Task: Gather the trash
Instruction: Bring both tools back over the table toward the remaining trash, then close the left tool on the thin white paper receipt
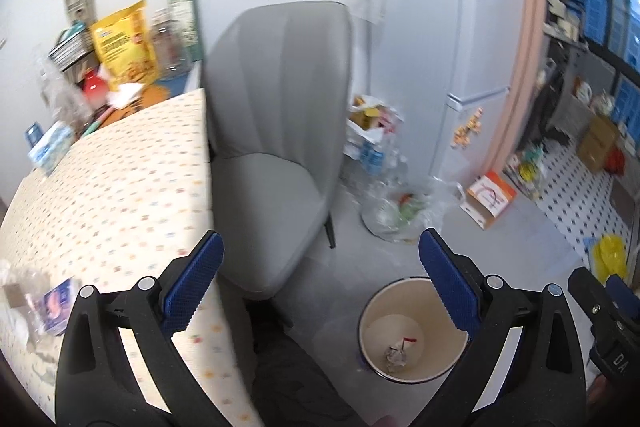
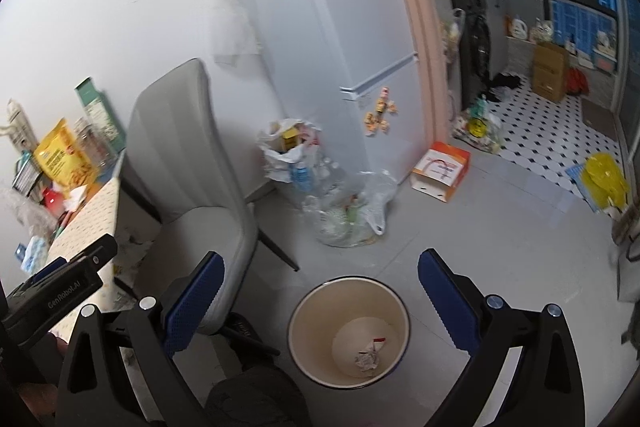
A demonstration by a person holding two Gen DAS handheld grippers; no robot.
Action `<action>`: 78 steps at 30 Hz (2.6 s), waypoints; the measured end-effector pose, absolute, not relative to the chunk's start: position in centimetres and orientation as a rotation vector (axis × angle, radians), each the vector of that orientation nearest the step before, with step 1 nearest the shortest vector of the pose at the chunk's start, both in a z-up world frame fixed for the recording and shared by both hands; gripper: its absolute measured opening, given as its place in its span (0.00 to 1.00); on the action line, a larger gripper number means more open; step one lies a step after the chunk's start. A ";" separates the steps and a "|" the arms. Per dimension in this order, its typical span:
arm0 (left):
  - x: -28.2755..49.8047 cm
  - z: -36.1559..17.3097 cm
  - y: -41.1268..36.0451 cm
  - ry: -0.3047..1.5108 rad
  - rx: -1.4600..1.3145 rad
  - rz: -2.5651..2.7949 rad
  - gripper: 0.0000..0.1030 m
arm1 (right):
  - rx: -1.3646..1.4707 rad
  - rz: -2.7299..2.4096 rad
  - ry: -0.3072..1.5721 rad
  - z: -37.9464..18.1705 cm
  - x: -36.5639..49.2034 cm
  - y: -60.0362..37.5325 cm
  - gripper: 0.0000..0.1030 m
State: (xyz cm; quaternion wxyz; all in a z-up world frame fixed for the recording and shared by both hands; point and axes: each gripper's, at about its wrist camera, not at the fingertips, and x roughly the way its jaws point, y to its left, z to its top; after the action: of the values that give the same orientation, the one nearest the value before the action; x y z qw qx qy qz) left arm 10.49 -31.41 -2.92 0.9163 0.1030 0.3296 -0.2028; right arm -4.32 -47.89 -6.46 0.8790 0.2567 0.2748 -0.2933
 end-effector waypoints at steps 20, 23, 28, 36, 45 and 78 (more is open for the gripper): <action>11.5 -0.2 -13.4 0.624 0.033 -0.166 0.94 | 0.392 -0.414 0.555 -1.9 0.4 -35.9 0.92; 11.7 -0.1 -10.6 0.623 0.002 -0.129 0.94 | 0.371 -0.373 0.558 -1.5 1.3 -33.7 0.92; 11.7 -0.1 -6.1 0.619 -0.043 -0.064 0.94 | 0.327 -0.294 0.573 -1.1 2.6 -29.6 0.92; 11.3 -0.7 0.5 0.626 -0.101 0.025 0.94 | 0.254 -0.189 0.600 -0.9 4.6 -23.3 0.92; 10.9 -1.4 5.9 0.630 -0.134 0.101 0.94 | 0.194 -0.099 0.624 -1.0 6.1 -17.3 0.92; 13.3 -5.6 14.3 0.657 -0.353 0.031 0.94 | 0.090 -0.113 0.699 -3.1 8.8 -10.6 0.92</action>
State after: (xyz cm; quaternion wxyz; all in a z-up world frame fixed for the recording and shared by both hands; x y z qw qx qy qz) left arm 13.31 14.29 -5.56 0.9312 -0.1726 0.3208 0.0153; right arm 8.82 -10.61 -3.10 0.9369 0.0440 0.3423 -0.0552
